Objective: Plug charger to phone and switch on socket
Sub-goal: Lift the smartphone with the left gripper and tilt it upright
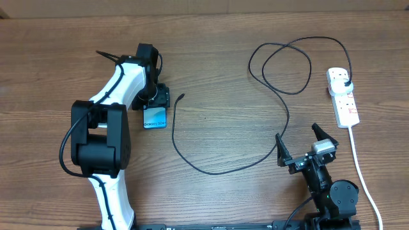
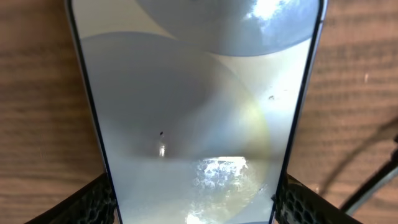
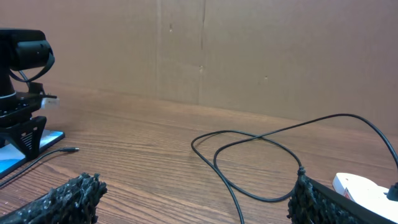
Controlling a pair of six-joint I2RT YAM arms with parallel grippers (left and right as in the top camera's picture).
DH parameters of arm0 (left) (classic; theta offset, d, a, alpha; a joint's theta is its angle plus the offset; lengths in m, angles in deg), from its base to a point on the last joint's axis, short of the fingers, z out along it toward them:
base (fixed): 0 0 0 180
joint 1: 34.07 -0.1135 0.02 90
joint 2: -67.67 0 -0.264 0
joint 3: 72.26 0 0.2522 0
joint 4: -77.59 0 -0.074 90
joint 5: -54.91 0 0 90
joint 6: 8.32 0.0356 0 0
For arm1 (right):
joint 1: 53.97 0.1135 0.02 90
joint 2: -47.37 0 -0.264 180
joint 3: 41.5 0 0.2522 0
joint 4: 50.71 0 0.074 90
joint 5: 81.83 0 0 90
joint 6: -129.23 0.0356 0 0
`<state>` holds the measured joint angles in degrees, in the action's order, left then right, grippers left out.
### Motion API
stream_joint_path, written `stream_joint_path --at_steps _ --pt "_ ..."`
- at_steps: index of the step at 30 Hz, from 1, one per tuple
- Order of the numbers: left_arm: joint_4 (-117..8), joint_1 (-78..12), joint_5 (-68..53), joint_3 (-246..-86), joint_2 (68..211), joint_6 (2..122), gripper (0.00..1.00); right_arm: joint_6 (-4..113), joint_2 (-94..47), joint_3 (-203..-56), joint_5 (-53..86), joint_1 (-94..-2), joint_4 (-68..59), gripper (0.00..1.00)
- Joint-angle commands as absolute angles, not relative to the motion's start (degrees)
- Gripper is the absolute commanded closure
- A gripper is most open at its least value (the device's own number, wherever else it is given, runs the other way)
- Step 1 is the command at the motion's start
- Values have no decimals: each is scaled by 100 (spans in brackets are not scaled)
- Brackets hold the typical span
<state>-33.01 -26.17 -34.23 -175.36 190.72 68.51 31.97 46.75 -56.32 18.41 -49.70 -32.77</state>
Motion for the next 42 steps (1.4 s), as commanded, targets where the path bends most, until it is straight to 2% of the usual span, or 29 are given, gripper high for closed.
stream_joint_path --at_steps 1,15,42 --pt "-3019 -2582 -3090 -17927 19266 6856 34 3229 4720 -5570 1806 -4930 -3301 0" --pt "-1944 -2582 -3003 -19276 19264 6749 35 3229 4720 -5570 1809 -4930 -3298 0" --pt "-1878 -2582 7 -19354 19264 6318 38 3229 4720 -5570 1806 -4930 -3298 0"
